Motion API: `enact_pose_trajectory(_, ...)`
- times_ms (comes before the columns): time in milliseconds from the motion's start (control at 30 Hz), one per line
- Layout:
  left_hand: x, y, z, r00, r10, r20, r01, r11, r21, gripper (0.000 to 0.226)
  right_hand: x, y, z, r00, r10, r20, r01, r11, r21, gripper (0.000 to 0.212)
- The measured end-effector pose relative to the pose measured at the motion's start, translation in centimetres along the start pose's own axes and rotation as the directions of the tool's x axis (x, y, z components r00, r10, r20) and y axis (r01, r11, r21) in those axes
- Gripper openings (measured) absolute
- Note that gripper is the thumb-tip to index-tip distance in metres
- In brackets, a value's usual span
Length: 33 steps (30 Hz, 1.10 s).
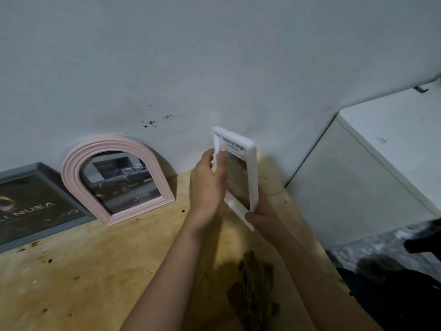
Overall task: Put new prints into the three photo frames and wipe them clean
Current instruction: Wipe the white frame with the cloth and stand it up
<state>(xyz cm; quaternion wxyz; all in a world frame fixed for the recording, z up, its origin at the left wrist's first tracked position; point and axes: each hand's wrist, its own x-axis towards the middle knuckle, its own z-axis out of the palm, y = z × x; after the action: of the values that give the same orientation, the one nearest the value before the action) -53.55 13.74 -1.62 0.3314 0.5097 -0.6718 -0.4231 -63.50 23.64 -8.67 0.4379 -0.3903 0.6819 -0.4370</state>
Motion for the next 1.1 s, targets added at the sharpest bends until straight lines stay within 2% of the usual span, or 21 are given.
enact_pose_trajectory(33, 0.5, -1.8, -0.1, 0.998, -0.068, -0.009, 0.068, 0.997, -0.023, 0.058, -0.2, 0.4, -0.1, 1.000, -0.018, -0.012, 0.018, 1.000, 0.005, 0.075)
enact_pose_trajectory(67, 1.1, -3.4, 0.0, 0.989, -0.147, 0.004, 0.147, 0.988, -0.056, 0.053, -0.4, 0.4, -0.3, 1.000, 0.026, 0.006, -0.026, 1.000, -0.009, 0.075)
enact_pose_trajectory(167, 2.2, -6.7, 1.0, 0.932, -0.317, 0.174, 0.344, 0.927, -0.150, 0.049, 0.1, 1.2, -0.9, 0.997, 0.070, 0.008, -0.071, 0.995, 0.066, 0.059)
enact_pose_trajectory(233, 2.4, -7.8, 1.9, 0.919, -0.313, 0.241, 0.365, 0.905, -0.216, 0.045, 0.5, 1.6, -1.2, 0.996, 0.085, 0.028, -0.086, 0.993, 0.076, 0.048)
enact_pose_trajectory(300, 2.4, -8.0, 2.4, 0.921, -0.305, 0.243, 0.365, 0.894, -0.262, 0.039, 1.0, 2.0, -1.7, 0.997, 0.082, 0.012, -0.082, 0.995, 0.062, 0.043)
enact_pose_trajectory(400, 2.4, -7.8, 2.9, 0.919, -0.318, 0.233, 0.388, 0.838, -0.384, 0.029, 2.1, 2.8, -2.5, 0.992, 0.101, -0.074, -0.098, 0.994, 0.040, 0.047)
enact_pose_trajectory(467, 2.6, -7.6, 3.1, 0.925, -0.303, 0.228, 0.375, 0.818, -0.437, 0.026, 2.7, 3.3, -3.0, 0.987, 0.120, -0.104, -0.115, 0.992, 0.054, 0.045)
enact_pose_trajectory(567, 3.0, -7.7, 3.7, 0.946, -0.239, 0.217, 0.315, 0.836, -0.450, 0.027, 3.5, 4.1, -3.2, 0.974, 0.167, -0.152, -0.148, 0.981, 0.128, 0.024)
enact_pose_trajectory(700, 3.2, -8.2, 4.5, 0.971, -0.136, 0.198, 0.208, 0.887, -0.412, 0.026, 4.1, 4.7, -3.6, 0.932, 0.281, -0.227, -0.233, 0.948, 0.217, 0.027)
enact_pose_trajectory(800, 3.0, -8.5, 4.9, 0.970, -0.131, 0.207, 0.201, 0.907, -0.371, 0.026, 4.1, 5.4, -3.7, 0.910, 0.348, -0.224, -0.289, 0.922, 0.260, 0.026)
enact_pose_trajectory(900, 2.6, -9.0, 4.8, 0.967, -0.126, 0.219, 0.197, 0.920, -0.339, 0.026, 4.2, 6.5, -4.0, 0.920, 0.347, -0.183, -0.287, 0.913, 0.289, 0.025)
enact_pose_trajectory(1000, 2.1, -9.6, 4.2, 0.971, -0.067, 0.230, 0.150, 0.918, -0.367, 0.025, 4.7, 6.8, -4.7, 0.944, 0.317, -0.086, -0.257, 0.876, 0.409, 0.029)
enact_pose_trajectory(1100, 1.9, -9.7, 3.8, 0.968, -0.007, 0.251, 0.108, 0.914, -0.392, 0.026, 5.5, 6.0, -5.5, 0.969, 0.243, -0.032, -0.193, 0.835, 0.515, 0.043)
